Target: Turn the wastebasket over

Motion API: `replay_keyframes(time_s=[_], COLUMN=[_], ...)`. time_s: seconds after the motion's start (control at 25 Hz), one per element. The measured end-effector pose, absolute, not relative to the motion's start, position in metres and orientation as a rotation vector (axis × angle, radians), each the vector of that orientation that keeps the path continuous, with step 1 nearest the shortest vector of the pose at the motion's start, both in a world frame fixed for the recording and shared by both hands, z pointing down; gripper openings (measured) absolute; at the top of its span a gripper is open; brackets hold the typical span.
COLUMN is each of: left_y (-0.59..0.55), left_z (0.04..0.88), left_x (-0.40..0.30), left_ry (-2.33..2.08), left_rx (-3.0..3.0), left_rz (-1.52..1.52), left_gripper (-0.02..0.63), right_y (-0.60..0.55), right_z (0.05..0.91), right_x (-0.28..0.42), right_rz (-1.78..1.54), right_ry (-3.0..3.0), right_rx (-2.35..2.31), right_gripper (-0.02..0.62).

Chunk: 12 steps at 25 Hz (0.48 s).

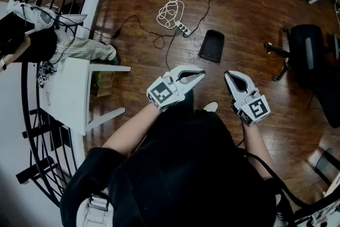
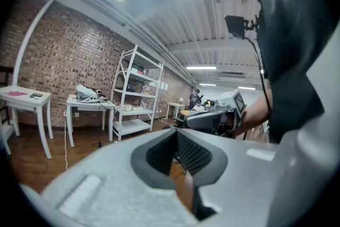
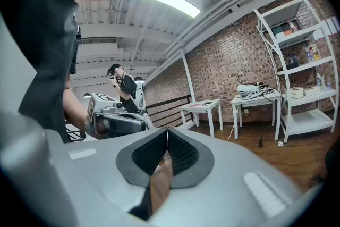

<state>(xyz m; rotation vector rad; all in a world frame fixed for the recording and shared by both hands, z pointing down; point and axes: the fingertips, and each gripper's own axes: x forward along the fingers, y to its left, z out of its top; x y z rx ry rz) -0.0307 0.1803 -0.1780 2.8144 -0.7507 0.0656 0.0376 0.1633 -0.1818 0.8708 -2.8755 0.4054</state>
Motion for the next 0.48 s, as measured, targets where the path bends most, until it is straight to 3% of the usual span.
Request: replay_keyframes(time_s=[0.28, 0.48], left_y=[0.090, 0.062], left_z=[-0.154, -0.116], left_x=[-0.065, -0.061], left_ry=[-0.674, -0.623], left_rx=[2.880, 2.860], left_rz=[0.133, 0.140], left_gripper=[0.000, 0.000], right_y=[0.067, 0.028], right_z=[-0.158, -0.122], right_x=[-0.005, 0.004], right_rz=[0.422, 0.371], right_ry=[-2.797, -2.743], right_rx=[0.975, 1.069], right_gripper=[0.008, 0.011])
